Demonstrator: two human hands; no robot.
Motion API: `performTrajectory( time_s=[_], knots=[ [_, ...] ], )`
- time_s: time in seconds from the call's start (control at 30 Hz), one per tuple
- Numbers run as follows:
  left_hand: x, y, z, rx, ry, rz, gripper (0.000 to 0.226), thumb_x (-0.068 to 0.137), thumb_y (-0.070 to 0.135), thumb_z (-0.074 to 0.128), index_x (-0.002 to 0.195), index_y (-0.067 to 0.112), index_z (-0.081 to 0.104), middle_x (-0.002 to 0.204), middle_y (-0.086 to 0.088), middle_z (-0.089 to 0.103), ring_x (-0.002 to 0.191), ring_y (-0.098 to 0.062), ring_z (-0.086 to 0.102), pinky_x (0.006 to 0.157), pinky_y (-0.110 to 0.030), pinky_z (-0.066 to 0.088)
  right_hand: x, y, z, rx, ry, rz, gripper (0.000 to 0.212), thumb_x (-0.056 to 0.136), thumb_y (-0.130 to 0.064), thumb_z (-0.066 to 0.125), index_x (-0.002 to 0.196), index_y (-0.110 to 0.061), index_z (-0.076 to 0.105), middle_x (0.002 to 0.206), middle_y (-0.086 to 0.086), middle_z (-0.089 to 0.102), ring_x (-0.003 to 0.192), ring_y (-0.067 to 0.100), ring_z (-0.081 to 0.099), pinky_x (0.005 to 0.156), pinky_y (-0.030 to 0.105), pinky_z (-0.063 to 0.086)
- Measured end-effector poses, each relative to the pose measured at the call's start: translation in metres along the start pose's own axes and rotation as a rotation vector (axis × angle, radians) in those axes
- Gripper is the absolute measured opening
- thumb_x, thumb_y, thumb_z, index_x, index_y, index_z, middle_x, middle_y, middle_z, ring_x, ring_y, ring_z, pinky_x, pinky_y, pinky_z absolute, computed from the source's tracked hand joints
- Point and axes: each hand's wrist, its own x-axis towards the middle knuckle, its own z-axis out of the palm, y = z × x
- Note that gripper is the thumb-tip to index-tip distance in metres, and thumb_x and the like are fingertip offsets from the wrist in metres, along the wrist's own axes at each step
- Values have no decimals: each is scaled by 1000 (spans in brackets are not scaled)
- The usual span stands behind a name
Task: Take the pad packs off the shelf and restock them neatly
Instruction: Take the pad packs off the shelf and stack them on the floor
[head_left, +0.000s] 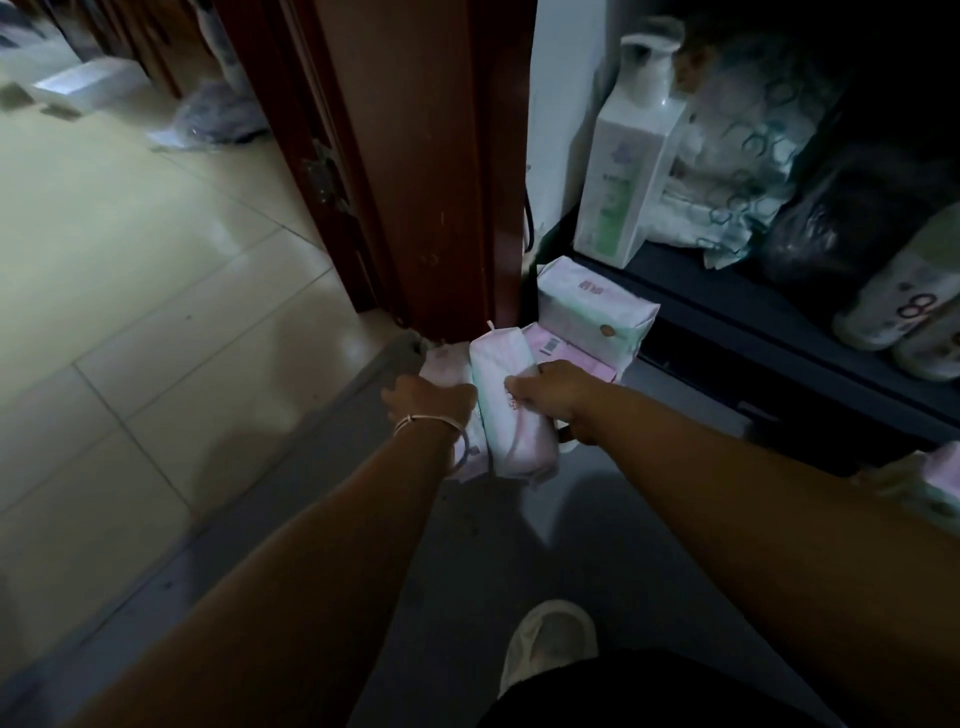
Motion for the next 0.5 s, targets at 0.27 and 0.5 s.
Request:
performTrajectory(
  time_s=[0.27,0.5],
  knots=[
    [-11,-62,34,-203,104,31,51,69,8,70,100,15,30,117,-16,41,100,-31,50,87,-47,51,42,17,16,-285,3,-57,42,97,-25,46,131,0,47,131,20,50,117,34,50,97,42,45],
    [1,-84,59,182,-200,-243,41,87,9,56,127,-1,52,136,-21,46,124,-36,47,99,-42,45,61,32,23,-595,83,-178,35,98,-21,42,126,-4,55,128,18,56,118,31,51,97,33,39]
  ],
)
